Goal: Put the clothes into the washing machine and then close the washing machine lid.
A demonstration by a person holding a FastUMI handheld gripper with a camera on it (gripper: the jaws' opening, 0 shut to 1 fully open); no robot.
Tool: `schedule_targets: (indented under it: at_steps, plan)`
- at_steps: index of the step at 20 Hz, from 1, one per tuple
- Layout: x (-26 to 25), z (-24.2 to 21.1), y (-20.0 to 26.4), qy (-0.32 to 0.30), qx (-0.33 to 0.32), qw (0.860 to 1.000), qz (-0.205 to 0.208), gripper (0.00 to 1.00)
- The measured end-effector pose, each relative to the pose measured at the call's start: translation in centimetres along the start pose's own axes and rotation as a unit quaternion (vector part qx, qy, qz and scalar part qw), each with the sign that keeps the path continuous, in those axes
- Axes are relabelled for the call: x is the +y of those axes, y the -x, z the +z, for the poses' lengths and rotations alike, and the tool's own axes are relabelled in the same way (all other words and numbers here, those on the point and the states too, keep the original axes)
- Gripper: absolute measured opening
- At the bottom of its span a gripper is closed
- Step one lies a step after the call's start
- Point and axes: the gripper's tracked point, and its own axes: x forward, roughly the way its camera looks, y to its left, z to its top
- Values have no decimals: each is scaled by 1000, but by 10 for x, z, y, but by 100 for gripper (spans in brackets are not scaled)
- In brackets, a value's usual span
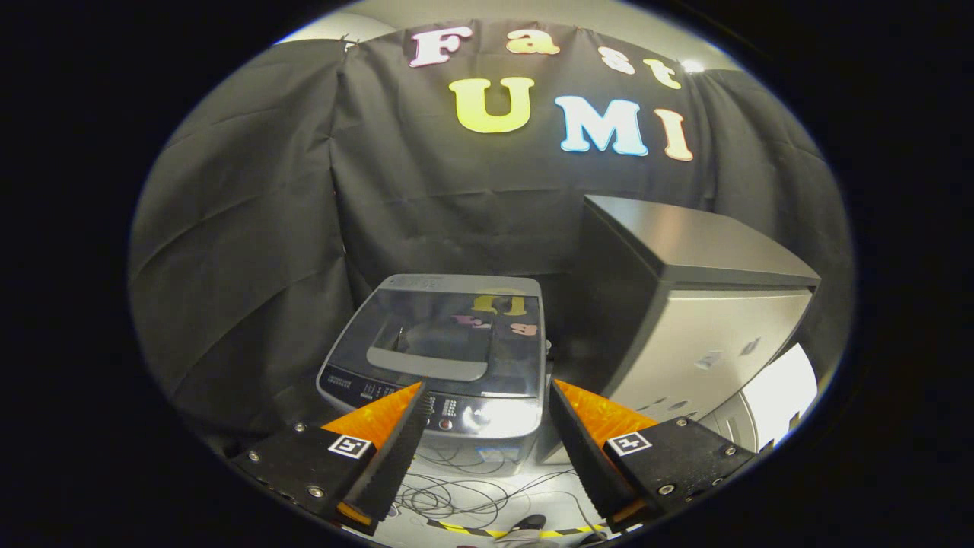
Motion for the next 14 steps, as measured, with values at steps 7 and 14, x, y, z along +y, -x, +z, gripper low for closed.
schedule_targets:
  at_steps: [7, 14]
  plan:
    - [-32, -13, 118, 12, -66, 998, 15, 97]
    - [-49, 0, 187, 25, -135, 990, 0, 97]
